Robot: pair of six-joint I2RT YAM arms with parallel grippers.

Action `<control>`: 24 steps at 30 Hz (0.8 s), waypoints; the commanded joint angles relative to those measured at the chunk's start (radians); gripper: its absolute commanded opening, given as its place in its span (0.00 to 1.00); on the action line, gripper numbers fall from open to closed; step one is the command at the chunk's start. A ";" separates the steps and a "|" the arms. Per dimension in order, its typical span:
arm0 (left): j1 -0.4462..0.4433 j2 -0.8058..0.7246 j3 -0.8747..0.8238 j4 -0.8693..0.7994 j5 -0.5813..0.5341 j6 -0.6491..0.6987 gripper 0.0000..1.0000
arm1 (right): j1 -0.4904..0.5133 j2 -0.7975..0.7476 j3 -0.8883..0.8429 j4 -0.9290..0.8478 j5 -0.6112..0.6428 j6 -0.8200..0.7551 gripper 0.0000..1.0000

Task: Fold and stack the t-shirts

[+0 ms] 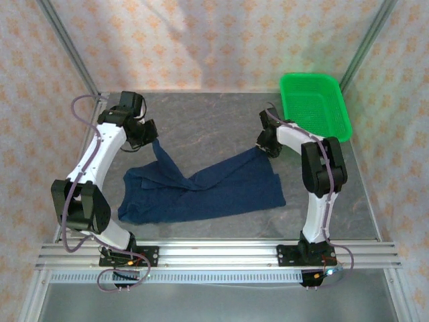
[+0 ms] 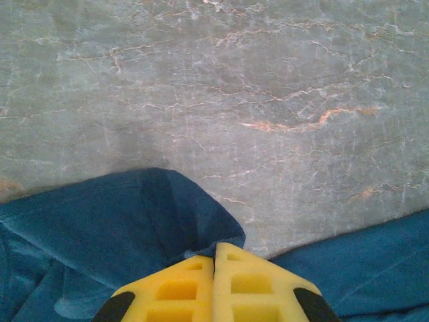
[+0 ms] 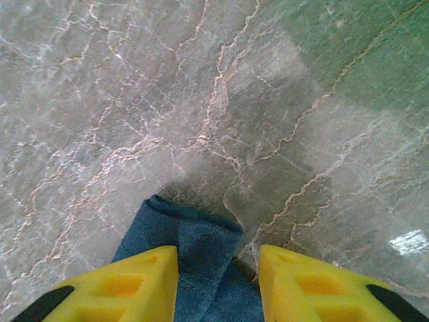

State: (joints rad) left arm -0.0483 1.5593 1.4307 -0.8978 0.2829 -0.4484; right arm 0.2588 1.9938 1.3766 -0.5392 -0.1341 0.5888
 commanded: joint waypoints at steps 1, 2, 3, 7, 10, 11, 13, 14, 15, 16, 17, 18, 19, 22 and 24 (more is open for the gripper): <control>0.017 -0.037 -0.010 -0.018 -0.028 -0.013 0.00 | 0.002 0.021 0.033 0.016 0.052 0.023 0.34; 0.020 -0.041 -0.010 -0.020 -0.029 -0.013 0.00 | 0.002 0.024 0.039 0.021 0.058 0.022 0.32; 0.022 -0.045 -0.007 -0.024 -0.032 -0.013 0.00 | 0.002 0.027 0.045 0.024 0.064 0.020 0.29; 0.038 -0.063 -0.003 -0.034 -0.045 -0.012 0.00 | 0.002 0.043 0.083 0.027 0.091 0.013 0.12; 0.048 -0.072 0.003 -0.038 -0.050 -0.008 0.00 | 0.002 0.038 0.107 0.032 0.101 0.014 0.03; 0.050 -0.073 0.006 -0.041 -0.050 -0.006 0.00 | 0.002 0.032 0.108 0.036 0.105 0.013 0.00; 0.049 -0.071 0.018 -0.046 -0.051 0.004 0.00 | 0.002 0.018 0.117 0.047 0.109 0.008 0.00; 0.050 -0.069 0.025 -0.049 -0.055 0.008 0.00 | 0.001 0.013 0.121 0.048 0.111 0.003 0.00; 0.050 -0.067 0.035 -0.055 -0.061 0.014 0.00 | 0.002 0.005 0.126 0.047 0.116 0.000 0.00; 0.049 -0.065 0.049 -0.061 -0.069 0.018 0.00 | 0.002 -0.005 0.129 0.047 0.121 -0.004 0.00; 0.050 -0.065 0.061 -0.066 -0.080 0.023 0.00 | 0.002 -0.012 0.130 0.050 0.125 -0.006 0.00; 0.050 -0.065 0.075 -0.072 -0.095 0.025 0.00 | 0.002 -0.023 0.128 0.056 0.127 -0.008 0.00; 0.050 -0.065 0.088 -0.079 -0.109 0.029 0.00 | 0.002 -0.035 0.127 0.063 0.130 -0.012 0.00; 0.050 -0.068 0.128 -0.102 -0.159 0.033 0.00 | 0.002 -0.055 0.135 0.069 0.133 -0.016 0.00; 0.051 -0.074 0.145 -0.106 -0.188 0.035 0.00 | 0.002 -0.067 0.141 0.080 0.119 -0.021 0.00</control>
State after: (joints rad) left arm -0.0036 1.5097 1.5330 -0.9588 0.1818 -0.4366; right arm 0.2588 1.9949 1.4765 -0.4870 -0.0509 0.5877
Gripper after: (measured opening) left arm 0.039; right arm 0.046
